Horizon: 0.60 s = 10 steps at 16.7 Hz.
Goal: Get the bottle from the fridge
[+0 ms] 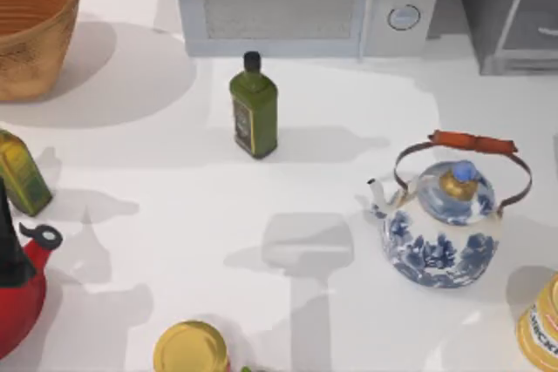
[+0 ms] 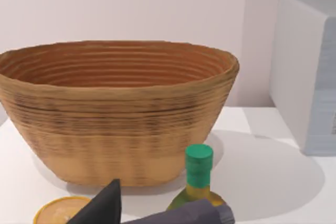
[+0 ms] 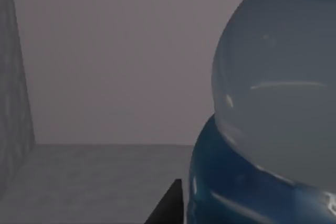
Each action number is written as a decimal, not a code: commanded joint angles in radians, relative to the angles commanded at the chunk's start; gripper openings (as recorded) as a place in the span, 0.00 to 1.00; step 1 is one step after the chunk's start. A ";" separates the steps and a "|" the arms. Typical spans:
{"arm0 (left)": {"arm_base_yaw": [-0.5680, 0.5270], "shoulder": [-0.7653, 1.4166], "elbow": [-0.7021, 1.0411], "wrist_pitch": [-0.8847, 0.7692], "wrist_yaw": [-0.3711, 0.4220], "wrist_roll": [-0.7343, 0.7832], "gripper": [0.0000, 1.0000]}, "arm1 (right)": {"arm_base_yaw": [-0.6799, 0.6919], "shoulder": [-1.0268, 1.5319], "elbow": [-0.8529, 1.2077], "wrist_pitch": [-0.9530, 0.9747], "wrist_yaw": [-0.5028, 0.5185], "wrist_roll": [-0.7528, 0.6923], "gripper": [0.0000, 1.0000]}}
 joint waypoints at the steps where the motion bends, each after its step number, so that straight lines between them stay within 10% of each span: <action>1: 0.000 0.000 0.000 0.000 0.000 0.000 1.00 | 0.000 -0.013 0.003 -0.014 0.000 0.000 0.00; 10: 0.000 0.000 0.000 0.000 0.000 0.000 1.00 | -0.001 -0.073 0.012 -0.088 -0.002 0.003 0.00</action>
